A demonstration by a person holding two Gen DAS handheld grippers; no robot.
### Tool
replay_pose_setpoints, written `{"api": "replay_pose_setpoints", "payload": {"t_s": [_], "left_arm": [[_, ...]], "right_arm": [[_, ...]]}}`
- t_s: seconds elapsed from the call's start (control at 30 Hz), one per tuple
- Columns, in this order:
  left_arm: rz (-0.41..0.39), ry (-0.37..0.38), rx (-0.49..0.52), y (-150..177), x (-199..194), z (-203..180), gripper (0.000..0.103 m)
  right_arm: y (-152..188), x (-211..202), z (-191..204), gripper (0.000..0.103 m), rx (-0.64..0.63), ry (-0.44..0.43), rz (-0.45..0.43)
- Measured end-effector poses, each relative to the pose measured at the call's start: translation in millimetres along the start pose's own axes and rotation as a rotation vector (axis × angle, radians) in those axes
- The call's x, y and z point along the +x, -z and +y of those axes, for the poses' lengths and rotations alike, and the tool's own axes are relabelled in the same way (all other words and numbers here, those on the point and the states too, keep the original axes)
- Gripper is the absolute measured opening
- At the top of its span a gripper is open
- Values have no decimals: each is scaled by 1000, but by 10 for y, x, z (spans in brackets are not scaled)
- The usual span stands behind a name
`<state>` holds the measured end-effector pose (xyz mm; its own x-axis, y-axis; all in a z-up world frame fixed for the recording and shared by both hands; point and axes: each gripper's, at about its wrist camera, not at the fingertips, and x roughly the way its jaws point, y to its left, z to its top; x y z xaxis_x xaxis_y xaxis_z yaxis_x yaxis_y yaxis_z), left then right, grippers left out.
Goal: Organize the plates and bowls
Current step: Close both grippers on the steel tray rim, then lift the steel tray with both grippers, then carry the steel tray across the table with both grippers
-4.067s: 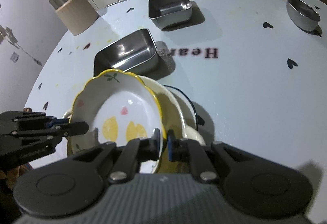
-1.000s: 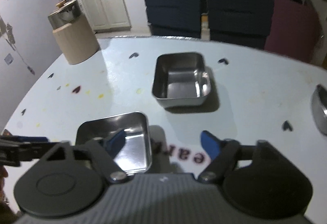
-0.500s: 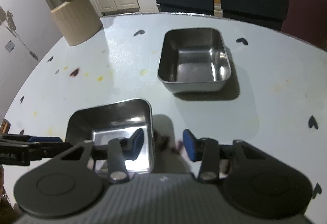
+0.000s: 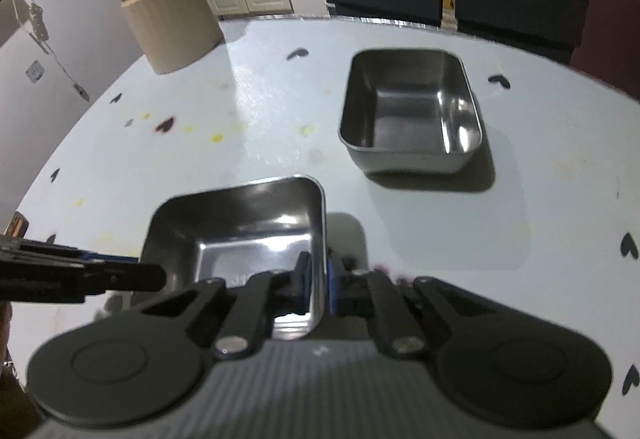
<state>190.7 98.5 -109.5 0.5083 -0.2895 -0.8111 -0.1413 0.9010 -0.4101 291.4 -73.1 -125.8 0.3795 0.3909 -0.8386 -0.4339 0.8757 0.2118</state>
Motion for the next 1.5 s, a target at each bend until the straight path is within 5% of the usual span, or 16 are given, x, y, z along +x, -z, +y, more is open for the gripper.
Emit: {"api": "replay_pose_setpoints", "payload": {"t_s": [0.7, 1.5], "left_arm": [[-117, 125, 203, 188, -241, -971, 13], [49, 189, 435, 835, 242, -1948, 13]], "right_arm": [[407, -1083, -455, 10, 99, 44, -203], [1407, -1862, -1147, 11, 265, 154, -178]]}}
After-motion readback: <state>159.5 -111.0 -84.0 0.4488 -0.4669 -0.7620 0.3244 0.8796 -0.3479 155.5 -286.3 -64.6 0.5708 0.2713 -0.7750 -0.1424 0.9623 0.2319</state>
